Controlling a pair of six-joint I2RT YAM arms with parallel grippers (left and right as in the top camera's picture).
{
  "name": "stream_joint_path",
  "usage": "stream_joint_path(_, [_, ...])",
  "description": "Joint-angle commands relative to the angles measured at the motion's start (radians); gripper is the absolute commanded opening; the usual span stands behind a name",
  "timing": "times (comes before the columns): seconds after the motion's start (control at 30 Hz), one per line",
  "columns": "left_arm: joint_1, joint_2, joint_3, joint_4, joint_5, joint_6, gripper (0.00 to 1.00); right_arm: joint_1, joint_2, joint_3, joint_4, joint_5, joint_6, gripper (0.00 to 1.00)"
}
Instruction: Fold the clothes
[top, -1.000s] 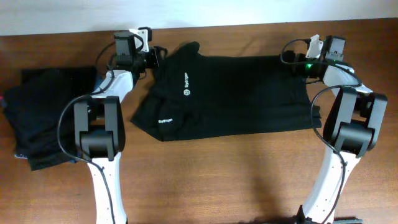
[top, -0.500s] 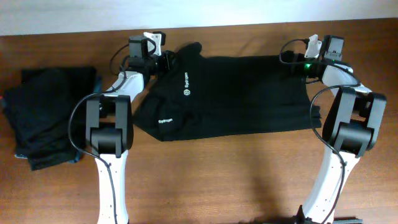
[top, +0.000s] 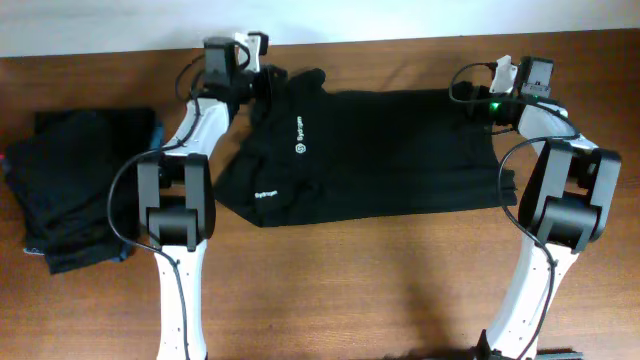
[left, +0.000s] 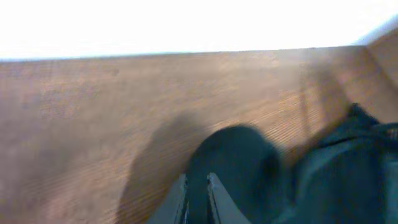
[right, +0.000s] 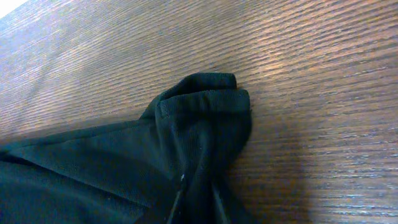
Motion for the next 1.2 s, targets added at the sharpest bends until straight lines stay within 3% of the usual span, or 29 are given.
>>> stream_joint_path(0.0, [0.008,0.014,0.102,-0.060,0.054,-0.002,0.11,0.009,-0.033,-0.001,-0.017,-0.006,0.005,0.18])
stream_joint_path(0.2, [0.007,0.023,0.130,-0.177,-0.012,0.012,0.18,0.009,-0.033,-0.001,-0.019,-0.006,0.005,0.18])
stream_joint_path(0.3, [-0.003,0.042,0.129,-0.214,-0.014,0.048,0.38,0.009,-0.033,-0.001,-0.019,-0.006,0.005,0.18])
stream_joint_path(0.43, [-0.028,0.070,0.129,-0.217,-0.026,0.051,0.46,0.009,-0.033,-0.001,-0.022,-0.006,0.005,0.18])
stream_joint_path(0.83, [-0.070,0.089,0.129,-0.218,-0.219,0.129,0.44,0.009,-0.033,-0.001,-0.029,-0.006,0.005,0.18])
stream_joint_path(0.93, [-0.068,0.089,0.129,-0.218,-0.218,0.134,0.36,0.009,-0.033,-0.001,-0.032,-0.006,0.005,0.18])
stream_joint_path(1.07, [-0.068,0.089,0.129,-0.218,-0.225,0.134,0.17,0.009,-0.033,-0.001,-0.034,-0.006,0.005,0.19])
stream_joint_path(1.17, [-0.068,0.089,0.129,-0.218,-0.225,0.134,0.13,0.009,-0.033,-0.001,-0.034,-0.006,0.005,0.19])
